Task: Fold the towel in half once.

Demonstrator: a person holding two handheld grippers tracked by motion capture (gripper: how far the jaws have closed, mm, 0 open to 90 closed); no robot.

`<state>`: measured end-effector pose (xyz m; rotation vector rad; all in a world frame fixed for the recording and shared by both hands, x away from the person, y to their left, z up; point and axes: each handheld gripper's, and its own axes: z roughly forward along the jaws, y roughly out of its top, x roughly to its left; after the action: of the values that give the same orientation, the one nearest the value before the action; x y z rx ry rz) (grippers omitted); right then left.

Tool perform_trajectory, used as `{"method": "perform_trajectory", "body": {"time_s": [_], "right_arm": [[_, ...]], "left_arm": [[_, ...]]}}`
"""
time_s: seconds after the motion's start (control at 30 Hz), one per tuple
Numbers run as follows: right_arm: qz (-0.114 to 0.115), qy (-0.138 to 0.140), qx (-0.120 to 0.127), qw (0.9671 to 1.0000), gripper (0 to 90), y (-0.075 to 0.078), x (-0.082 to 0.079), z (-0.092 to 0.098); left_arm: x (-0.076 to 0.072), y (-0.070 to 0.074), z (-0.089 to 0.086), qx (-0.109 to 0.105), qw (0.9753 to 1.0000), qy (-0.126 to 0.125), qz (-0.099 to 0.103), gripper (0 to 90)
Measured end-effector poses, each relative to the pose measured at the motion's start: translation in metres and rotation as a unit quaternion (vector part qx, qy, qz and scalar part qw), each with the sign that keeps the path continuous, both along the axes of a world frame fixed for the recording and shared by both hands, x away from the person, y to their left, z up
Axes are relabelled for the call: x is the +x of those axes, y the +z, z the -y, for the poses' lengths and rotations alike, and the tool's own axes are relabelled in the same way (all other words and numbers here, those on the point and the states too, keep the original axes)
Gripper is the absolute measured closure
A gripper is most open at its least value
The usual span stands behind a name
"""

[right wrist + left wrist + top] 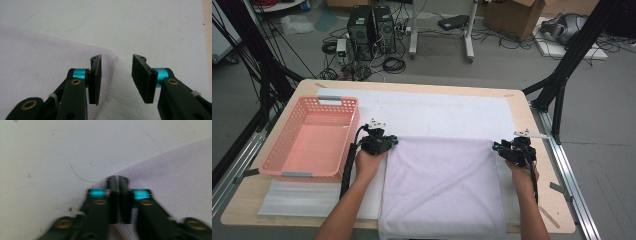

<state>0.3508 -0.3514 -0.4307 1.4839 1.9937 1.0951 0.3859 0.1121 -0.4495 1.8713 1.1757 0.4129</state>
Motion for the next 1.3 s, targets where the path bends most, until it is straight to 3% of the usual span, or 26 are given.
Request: {"method": "perform_trajectory", "body": {"time_s": [0.13,0.2,0.27,0.37,0.4,0.43,0.47,0.53,0.63,0.83,0.87,0.93,0.97,1.13,1.2,1.3], "right_arm": [[-0.003,0.008,-0.002,1.0,58.9,0.0,0.0,-0.001],[-0.003,0.008,-0.002,1.0,58.8,-0.001,0.0,-0.001],[-0.002,0.007,0.002,1.0,58.4,0.0,0.0,-0.001],[0.0,0.008,0.009,0.9999,58.0,0.0,-0.001,0.001],[-0.001,0.007,0.011,0.9999,58.0,0.001,-0.001,0.001],[0.001,0.006,0.01,0.9999,58.0,0.0,0.0,0.001],[0.001,0.007,0.009,0.9999,58.0,0.0,0.0,0.002],[0.0,0.008,0.01,0.9999,58.0,0.0,0.0,0.001],[0.002,0.015,0.005,0.9999,58.0,0.0,0.0,-0.001],[0.004,0.018,0.008,0.9998,58.0,0.002,-0.002,-0.002],[0.005,0.019,0.007,0.9998,58.0,0.002,-0.002,-0.002],[0.007,0.018,0.007,0.9998,58.0,0.002,-0.002,-0.002],[0.007,0.019,0.008,0.9998,58.0,0.002,-0.002,-0.002],[0.005,0.02,0.008,0.9998,58.0,0.002,-0.002,-0.002],[0.008,0.018,0.007,0.9998,58.1,0.002,-0.002,-0.002],[0.009,0.017,0.009,0.9998,57.7,0.002,-0.001,-0.002]], "left_arm": [[0.0,0.008,-0.007,-0.019,0.9991,0.022,0.03,89.9],[0.002,0.008,-0.012,-0.01,0.9987,0.033,0.037,90.0],[0.004,0.006,-0.019,-0.013,0.9987,0.042,0.026,90.0],[0.003,0.004,-0.021,-0.033,0.9991,0.023,0.011,89.6],[0.002,0.004,-0.02,-0.046,0.9988,0.014,0.013,86.4],[0.002,0.005,-0.019,-0.058,0.9982,0.014,0.01,72.7],[0.001,0.006,-0.019,-0.073,0.9973,0.006,0.008,65.0],[0.0,0.007,-0.017,-0.074,0.9972,-0.005,0.012,54.8],[-0.001,0.007,-0.016,-0.064,0.9979,-0.008,0.009,49.7],[0.001,-0.002,-0.012,-0.036,0.9989,-0.014,-0.026,62.9],[0.0,-0.003,-0.011,-0.03,0.9992,-0.015,-0.023,65.9],[-0.001,-0.002,-0.01,-0.02,0.9997,-0.012,-0.011,83.6],[-0.001,-0.001,-0.009,-0.01,0.9999,-0.011,-0.005,87.3],[0.002,0.006,-0.013,-0.007,0.9989,0.031,0.033,88.3],[0.005,0.004,-0.016,-0.013,0.9981,0.05,0.032,88.3],[0.006,-0.001,-0.013,-0.012,0.9992,0.033,0.02,83.4]]}}
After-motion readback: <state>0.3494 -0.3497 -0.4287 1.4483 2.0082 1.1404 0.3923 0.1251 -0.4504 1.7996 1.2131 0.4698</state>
